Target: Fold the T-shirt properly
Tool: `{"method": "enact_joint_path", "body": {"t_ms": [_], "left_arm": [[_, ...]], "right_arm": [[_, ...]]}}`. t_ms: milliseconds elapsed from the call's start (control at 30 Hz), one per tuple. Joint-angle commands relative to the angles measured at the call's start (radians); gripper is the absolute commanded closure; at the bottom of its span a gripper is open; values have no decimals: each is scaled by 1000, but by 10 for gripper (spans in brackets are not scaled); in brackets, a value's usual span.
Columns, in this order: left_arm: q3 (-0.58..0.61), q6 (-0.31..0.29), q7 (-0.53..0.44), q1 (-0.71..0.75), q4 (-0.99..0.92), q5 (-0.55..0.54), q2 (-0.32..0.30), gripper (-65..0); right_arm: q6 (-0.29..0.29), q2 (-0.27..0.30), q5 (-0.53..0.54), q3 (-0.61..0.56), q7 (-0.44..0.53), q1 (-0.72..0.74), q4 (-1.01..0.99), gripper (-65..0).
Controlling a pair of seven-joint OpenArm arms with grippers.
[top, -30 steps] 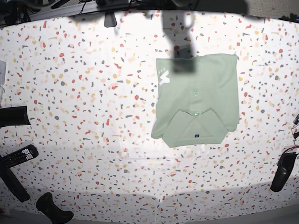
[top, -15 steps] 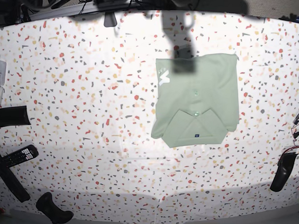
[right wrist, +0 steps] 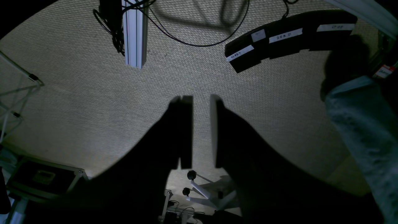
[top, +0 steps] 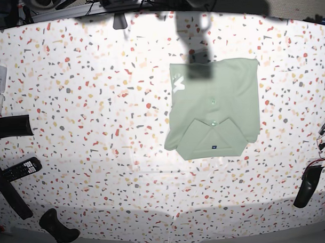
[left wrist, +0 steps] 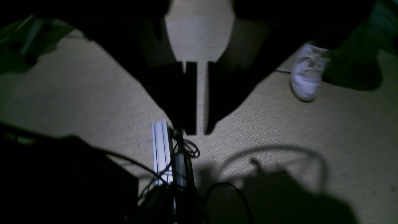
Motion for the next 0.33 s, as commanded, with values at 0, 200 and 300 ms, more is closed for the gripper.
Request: {"method": "enact_joint_path", "body": {"t_ms": [0,200,300], "left_arm": [[-1,-3,11,11,1,6,1,-21],[-1,-3,17,10,1,5,1,-21],[-1,-3,13,10,1,5,2,-21]], "right_arm": [[7,5,3,0,2,-2,-1,-84],[7,3,3,-2,37,3,-1,-84],[8,3,3,-2,57,6,-1,-84]]}}
